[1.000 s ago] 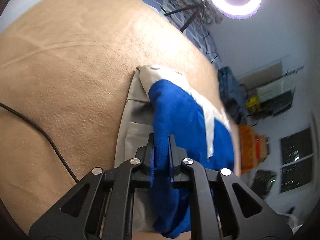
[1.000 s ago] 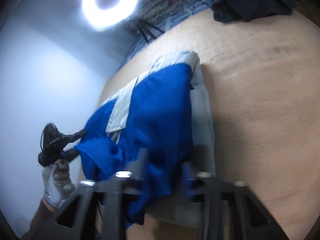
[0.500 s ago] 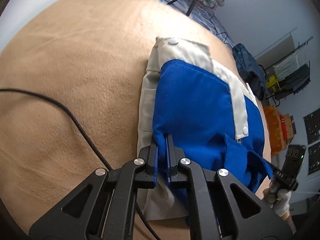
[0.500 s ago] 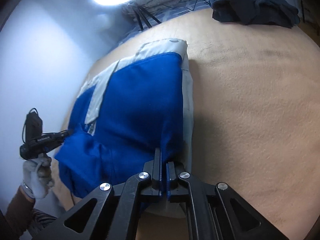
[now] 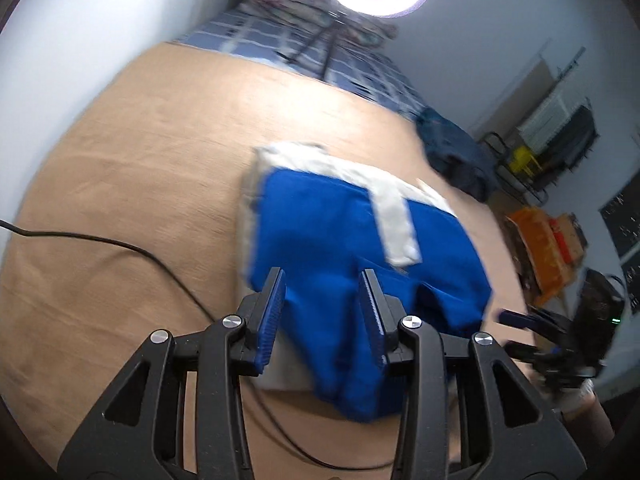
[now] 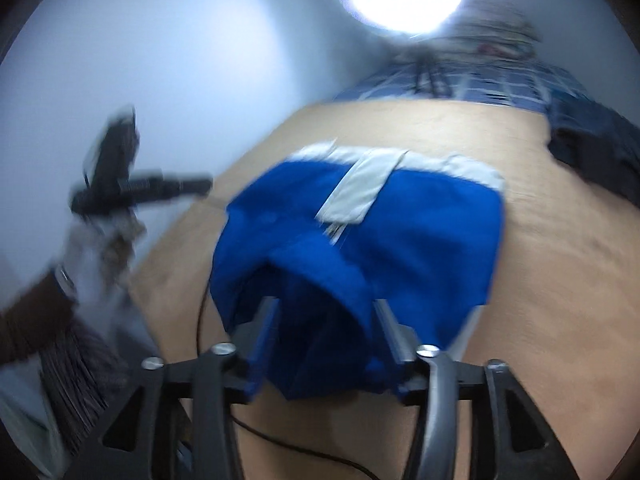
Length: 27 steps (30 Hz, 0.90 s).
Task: Fold large clothes
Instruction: 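Release the jacket and smooth the blue folded bundle with both grippers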
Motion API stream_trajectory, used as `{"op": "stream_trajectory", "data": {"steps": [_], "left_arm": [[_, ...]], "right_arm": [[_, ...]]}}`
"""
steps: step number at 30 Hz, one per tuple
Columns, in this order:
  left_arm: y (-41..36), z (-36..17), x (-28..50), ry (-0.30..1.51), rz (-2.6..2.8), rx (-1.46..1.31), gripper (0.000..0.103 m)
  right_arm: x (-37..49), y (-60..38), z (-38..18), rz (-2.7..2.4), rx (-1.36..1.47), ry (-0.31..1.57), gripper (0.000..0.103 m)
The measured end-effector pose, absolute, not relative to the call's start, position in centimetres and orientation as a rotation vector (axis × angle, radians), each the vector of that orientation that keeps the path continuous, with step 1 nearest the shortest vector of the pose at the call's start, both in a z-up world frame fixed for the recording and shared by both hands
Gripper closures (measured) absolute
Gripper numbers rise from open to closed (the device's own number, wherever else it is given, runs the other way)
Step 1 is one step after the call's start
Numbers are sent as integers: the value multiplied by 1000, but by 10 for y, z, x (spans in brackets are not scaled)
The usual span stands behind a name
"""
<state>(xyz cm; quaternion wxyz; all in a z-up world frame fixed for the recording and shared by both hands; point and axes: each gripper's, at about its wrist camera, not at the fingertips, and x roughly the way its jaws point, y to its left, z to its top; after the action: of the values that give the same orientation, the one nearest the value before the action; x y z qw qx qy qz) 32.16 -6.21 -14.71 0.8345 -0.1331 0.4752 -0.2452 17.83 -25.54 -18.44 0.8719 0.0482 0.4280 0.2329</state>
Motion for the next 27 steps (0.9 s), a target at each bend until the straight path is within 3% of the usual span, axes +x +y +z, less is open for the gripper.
{"op": "stream_trajectory", "data": {"steps": [8, 10, 12, 17, 21, 27], "left_arm": [[-98, -177, 318, 1089, -575, -223, 66], [-102, -182, 318, 1099, -578, -200, 66], [-105, -187, 318, 1106, -581, -172, 66], [-112, -196, 317, 1112, -583, -123, 66], [-119, -200, 317, 1112, -588, -74, 66], [-119, -197, 319, 1100, -584, -80, 66]], "right_arm": [[217, -224, -207, 521, -166, 954, 47], [222, -218, -209, 536, -202, 961, 53], [236, -224, -215, 601, -126, 1002, 65], [269, -260, -235, 696, 214, 1075, 80], [294, -316, -257, 661, 604, 1130, 81], [278, -314, -231, 493, 287, 1063, 84]]}}
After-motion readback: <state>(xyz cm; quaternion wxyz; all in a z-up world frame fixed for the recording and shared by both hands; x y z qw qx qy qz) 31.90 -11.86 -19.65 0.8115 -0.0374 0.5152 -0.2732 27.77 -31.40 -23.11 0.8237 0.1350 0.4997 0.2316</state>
